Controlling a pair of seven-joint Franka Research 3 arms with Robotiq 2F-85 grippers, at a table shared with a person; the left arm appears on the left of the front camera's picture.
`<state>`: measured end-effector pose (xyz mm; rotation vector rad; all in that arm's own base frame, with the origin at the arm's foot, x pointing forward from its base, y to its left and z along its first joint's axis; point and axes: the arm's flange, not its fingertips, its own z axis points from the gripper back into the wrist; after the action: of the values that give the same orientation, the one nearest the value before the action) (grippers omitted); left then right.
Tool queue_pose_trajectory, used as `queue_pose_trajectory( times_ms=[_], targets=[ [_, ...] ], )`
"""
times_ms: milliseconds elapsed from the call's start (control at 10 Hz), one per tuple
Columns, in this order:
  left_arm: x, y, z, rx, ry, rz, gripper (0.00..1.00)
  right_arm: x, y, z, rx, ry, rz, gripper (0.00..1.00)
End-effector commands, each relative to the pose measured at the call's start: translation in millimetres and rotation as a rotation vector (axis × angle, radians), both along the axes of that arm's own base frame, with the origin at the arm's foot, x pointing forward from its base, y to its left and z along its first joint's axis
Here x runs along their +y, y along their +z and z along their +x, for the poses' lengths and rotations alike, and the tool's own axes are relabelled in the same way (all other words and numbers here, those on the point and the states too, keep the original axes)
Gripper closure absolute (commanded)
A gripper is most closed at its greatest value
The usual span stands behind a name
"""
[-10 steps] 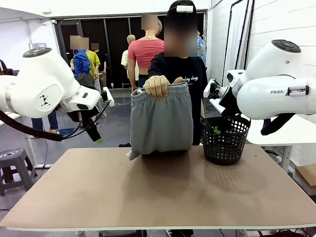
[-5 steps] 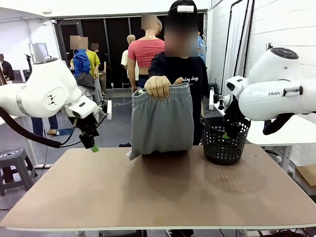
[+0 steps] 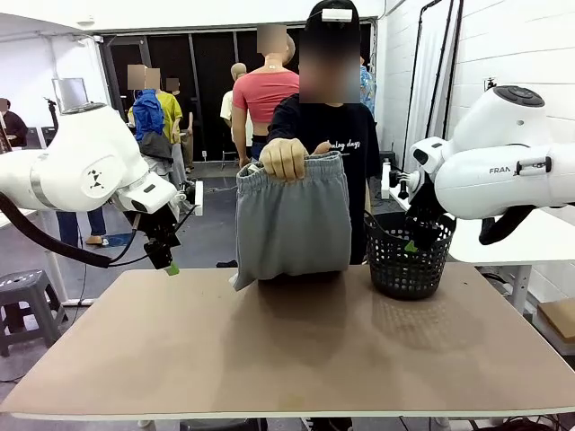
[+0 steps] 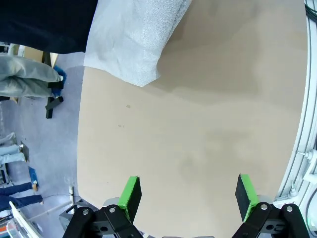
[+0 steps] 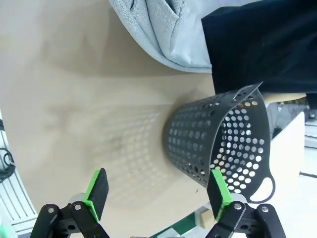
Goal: Fold the training pants.
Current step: Grab both ends of the Training pants handed by a person.
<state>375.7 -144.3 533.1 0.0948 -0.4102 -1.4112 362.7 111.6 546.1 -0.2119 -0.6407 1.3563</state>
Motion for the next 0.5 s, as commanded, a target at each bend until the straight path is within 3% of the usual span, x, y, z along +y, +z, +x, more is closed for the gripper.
queue_pose_trajectory(
  times_ms=[0, 400],
  targets=[
    [2.0, -9.0, 15.9, 0.025, -0.098, -0.014, 0.0, 2.7, -12.2, 16.7, 0.005, 0.017, 0.0, 0.0],
    [2.4, -28.3, 57.0, -0.012, -0.28, -0.07, 0.0, 8.6, -45.2, 49.3, 0.016, 0.188, 0.065, 0.0]
  ],
)
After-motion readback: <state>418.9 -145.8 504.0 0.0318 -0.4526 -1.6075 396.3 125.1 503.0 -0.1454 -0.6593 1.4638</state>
